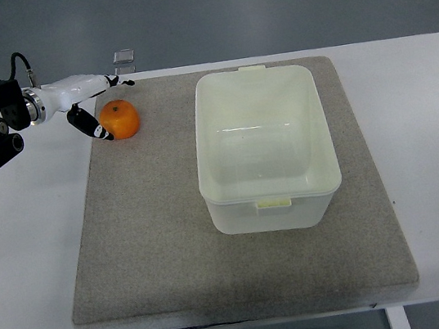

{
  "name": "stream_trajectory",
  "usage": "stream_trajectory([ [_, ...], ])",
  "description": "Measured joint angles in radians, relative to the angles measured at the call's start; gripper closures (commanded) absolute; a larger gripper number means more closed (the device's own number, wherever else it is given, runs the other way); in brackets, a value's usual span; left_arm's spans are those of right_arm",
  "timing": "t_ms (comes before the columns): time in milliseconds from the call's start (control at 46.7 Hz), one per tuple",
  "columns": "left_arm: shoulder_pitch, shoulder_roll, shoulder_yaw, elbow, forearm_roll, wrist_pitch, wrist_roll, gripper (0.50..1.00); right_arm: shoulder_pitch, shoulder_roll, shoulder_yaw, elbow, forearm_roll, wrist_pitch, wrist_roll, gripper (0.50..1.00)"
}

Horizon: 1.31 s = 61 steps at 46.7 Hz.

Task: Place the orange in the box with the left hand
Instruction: 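Close the left hand fingers around the orange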

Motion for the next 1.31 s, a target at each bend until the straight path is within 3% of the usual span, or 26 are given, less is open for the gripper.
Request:
stream_trajectory([
  [942, 0.040, -0.032, -0.007, 0.005, 0.018, -0.001, 0.001, 0.559, 0.000, 0.000, 0.000, 0.000, 0.000, 0.000, 0.000, 0.556],
  [1220, 0.038, -0.044, -0.008, 0.058, 0.020, 0.001, 0.001, 0.626, 0.000, 0.000, 0.000, 0.000, 0.000, 0.000, 0.000, 0.556],
  [1305, 0.038, -0.055, -0.008, 0.076, 0.020, 0.001, 0.001, 0.621, 0.000, 0.000, 0.000, 0.000, 0.000, 0.000, 0.000, 0.556],
])
